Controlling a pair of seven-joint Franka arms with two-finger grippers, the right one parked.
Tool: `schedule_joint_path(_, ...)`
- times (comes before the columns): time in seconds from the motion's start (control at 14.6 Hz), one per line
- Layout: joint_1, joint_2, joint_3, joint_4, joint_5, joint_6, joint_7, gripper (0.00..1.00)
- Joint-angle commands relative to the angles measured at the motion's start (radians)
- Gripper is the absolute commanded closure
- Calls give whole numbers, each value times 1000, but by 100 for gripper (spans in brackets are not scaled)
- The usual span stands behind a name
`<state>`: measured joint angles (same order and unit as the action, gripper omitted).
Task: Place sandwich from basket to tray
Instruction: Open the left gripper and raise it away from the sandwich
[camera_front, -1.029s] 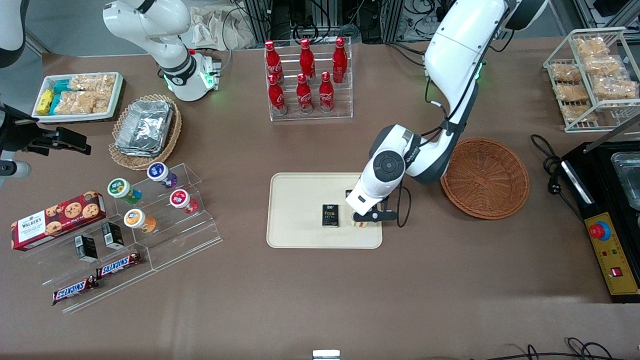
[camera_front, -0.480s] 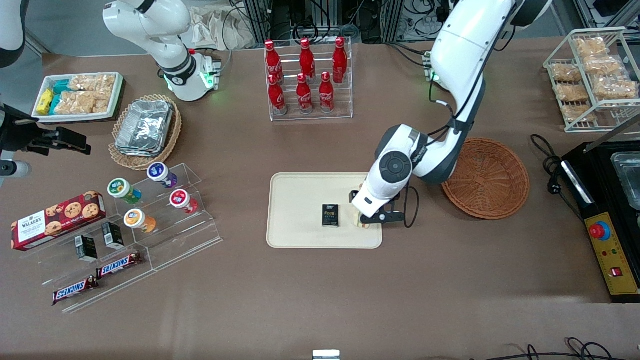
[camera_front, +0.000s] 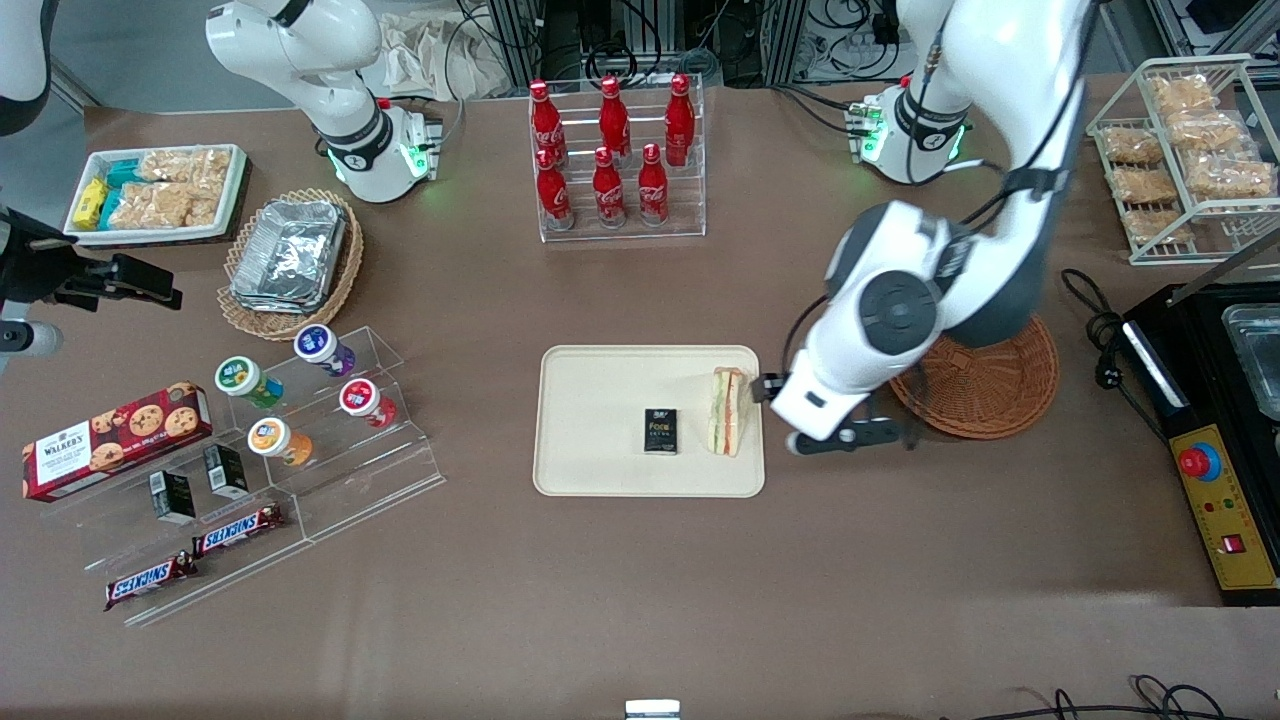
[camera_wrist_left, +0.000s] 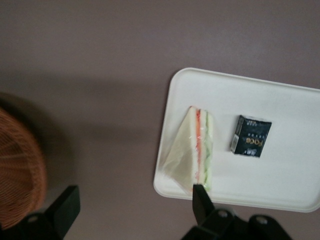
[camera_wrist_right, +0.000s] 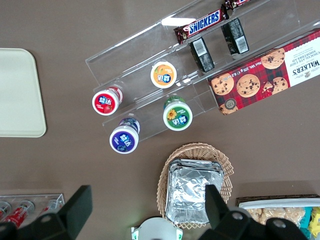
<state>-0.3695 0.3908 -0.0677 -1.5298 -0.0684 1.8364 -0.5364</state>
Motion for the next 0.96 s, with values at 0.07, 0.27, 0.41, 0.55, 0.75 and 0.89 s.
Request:
schedule_joint_path(0.07,150,-116,-7,43,12,-121,264,0)
schedule_joint_path(0.27,248,-162,-7,36,97,-147,472,0)
schedule_joint_path(0.41,296,-168,-7,37,121,-149,509,0)
schedule_joint_path(0.55,322,-165,-9,49,110,-149,500,0)
schedule_joint_path(0.75,322,-164,-11,71,101,-149,400,0)
schedule_joint_path(0.89,311,-161,-17,68,104,-149,337,0)
